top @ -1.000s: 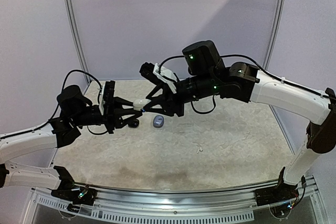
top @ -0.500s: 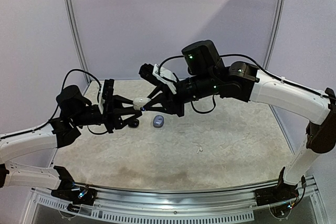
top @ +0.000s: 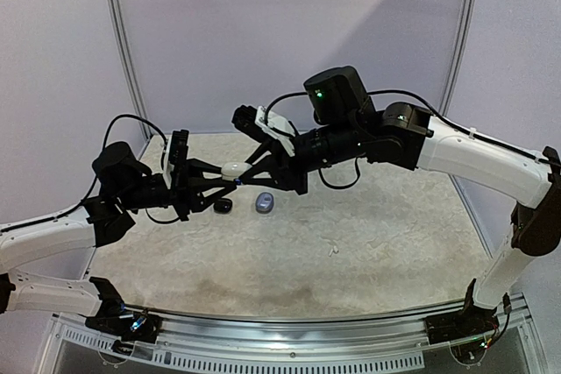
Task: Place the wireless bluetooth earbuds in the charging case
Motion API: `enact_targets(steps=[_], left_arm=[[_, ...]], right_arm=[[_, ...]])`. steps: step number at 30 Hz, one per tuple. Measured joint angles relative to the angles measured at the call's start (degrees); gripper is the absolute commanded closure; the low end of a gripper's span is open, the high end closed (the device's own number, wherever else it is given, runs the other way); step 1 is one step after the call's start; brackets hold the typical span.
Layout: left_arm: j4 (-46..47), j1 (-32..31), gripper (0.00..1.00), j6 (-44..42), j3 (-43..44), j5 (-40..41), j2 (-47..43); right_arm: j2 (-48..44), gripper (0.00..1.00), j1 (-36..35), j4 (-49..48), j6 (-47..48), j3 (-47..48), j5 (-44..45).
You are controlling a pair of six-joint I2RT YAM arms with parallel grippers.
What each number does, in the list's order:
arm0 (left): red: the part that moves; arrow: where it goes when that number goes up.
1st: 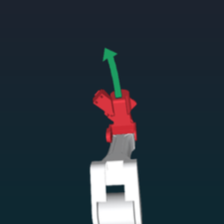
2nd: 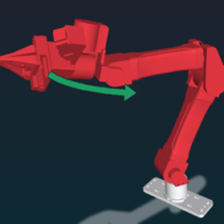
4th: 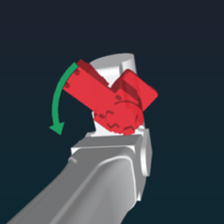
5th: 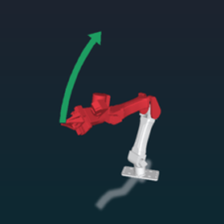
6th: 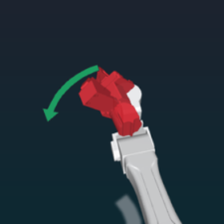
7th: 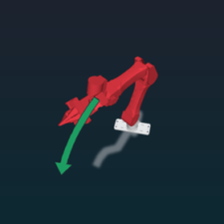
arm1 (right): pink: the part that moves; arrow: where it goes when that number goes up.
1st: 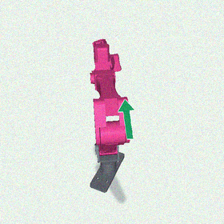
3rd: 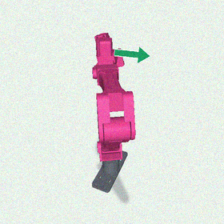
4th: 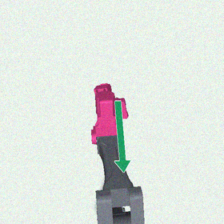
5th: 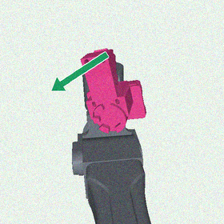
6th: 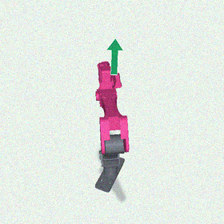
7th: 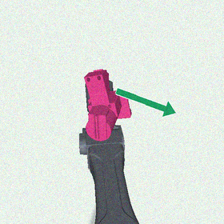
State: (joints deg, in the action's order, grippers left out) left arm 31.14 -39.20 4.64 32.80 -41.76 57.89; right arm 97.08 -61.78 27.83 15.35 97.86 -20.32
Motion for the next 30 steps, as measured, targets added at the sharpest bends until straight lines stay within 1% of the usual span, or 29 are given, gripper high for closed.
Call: enact_targets(steps=[1,3,5,6,15,20,25,30], left_arm=[[0.0,0.0,1.0,0.0,0.0,-0.04,0.0],[0.0,0.0,1.0,-0.02,0.0,-0.09,0.0],[0.09,0.0,1.0,-0.15,0.0,-0.11,0.0],[0.17,0.0,1.0,-0.46,0.0,-0.33,0.0],[-0.52,0.02,1.0,-8.37,0.0,-0.13,-0.13],[-2.86,0.11,1.0,-12.87,0.0,0.13,-0.13],[-5.97,-0.13,1.0,-15.47,0.0,-1.49,-0.15],[-6.16,-0.24,1.0,-15.56,0.0,-2.14,-0.15]], right_arm=[[0.0,0.78,0.0,0.0,0.0,0.0,0.0],[0.0,0.61,0.0,0.0,-0.07,0.0,0.02],[0.07,0.48,-0.02,-0.37,-0.61,0.0,0.2],[0.13,0.46,-0.02,-0.79,-0.87,0.0,0.35],[0.44,0.46,-0.33,-2.47,-1.62,0.0,3.61],[0.5,0.46,-0.46,-2.29,-1.92,0.0,4.15],[0.5,0.46,-0.15,-4.0,-3.1,0.83,5.11],[0.55,0.46,0.37,-4.85,-3.98,1.2,5.88]])
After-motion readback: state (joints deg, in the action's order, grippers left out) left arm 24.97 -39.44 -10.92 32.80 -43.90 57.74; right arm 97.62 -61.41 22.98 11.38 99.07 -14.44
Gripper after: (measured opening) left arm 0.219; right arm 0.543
